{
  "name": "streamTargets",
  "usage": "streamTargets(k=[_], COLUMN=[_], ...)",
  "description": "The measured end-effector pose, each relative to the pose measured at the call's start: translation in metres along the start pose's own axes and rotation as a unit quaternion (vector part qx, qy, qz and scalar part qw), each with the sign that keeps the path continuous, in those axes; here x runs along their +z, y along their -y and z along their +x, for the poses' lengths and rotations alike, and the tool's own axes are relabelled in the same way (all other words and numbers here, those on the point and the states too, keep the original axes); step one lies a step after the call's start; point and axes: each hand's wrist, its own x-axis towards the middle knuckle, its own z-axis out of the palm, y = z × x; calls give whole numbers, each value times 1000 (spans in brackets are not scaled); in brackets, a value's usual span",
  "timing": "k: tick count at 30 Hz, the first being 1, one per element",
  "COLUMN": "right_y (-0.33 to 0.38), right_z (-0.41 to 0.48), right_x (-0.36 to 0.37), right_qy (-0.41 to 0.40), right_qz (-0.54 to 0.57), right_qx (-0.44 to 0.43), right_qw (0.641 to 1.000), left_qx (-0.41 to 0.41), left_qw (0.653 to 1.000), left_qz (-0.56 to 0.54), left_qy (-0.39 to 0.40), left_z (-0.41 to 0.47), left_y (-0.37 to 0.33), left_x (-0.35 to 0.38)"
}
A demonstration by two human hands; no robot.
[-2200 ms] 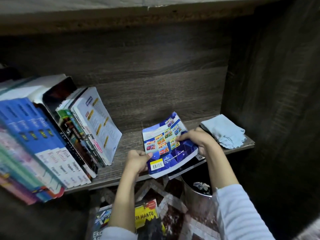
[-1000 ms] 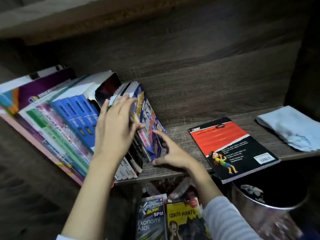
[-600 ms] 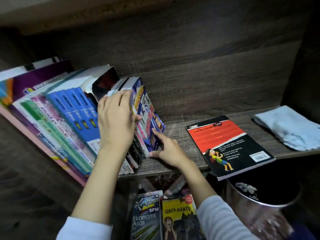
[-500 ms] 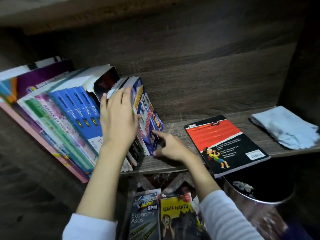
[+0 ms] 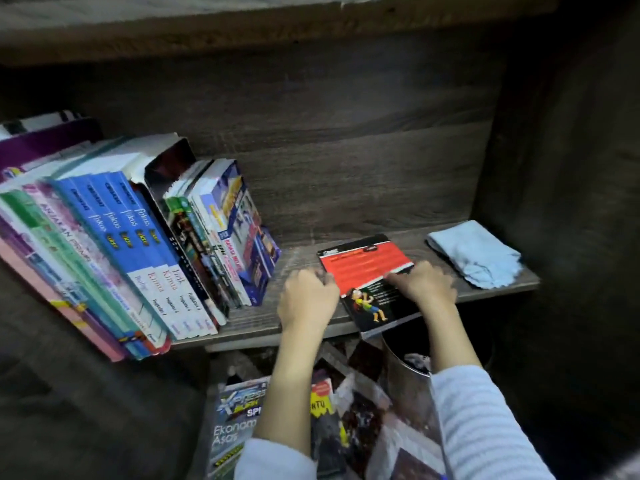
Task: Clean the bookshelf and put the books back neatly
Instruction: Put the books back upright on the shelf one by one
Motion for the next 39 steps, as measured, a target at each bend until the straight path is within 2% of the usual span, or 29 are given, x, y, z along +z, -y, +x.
streamTargets(k=[3,9,12,16,21,25,29,32,35,39], right_y=[-6,1,-3,0,18,28,44,59,74,90], right_z=[-6,-10,-5,-2,-6,-11,-22,-31,-42,-63], right_x=[4,10,8,6,7,-6,-25,-29,-25,-10], right_qy=[-2,-12,0,22,101,114,116,82,13,-75], right_qz=[-29,24,110,269,379,454,509,519,476,424], right_qx=[-3,46,54,68,-6,-64,-127,-170,-209,-276], right_qw=[1000,999,992,960,920,881,843,833,854,859], left_qx=[-33,-65,-98,-140,-180,-173,-130,-76,24,201], left_qw=[995,995,991,971,926,910,893,905,920,913], left_qz=[10,2,-49,-180,-323,-375,-430,-417,-359,-259], left_qy=[88,78,71,66,71,44,27,-42,-153,-245], left_z=[-4,3,7,16,29,29,25,24,26,28], left_y=[1,-1,6,22,33,36,28,16,0,-23], left_x=[26,41,38,37,34,19,-2,-21,-52,-94])
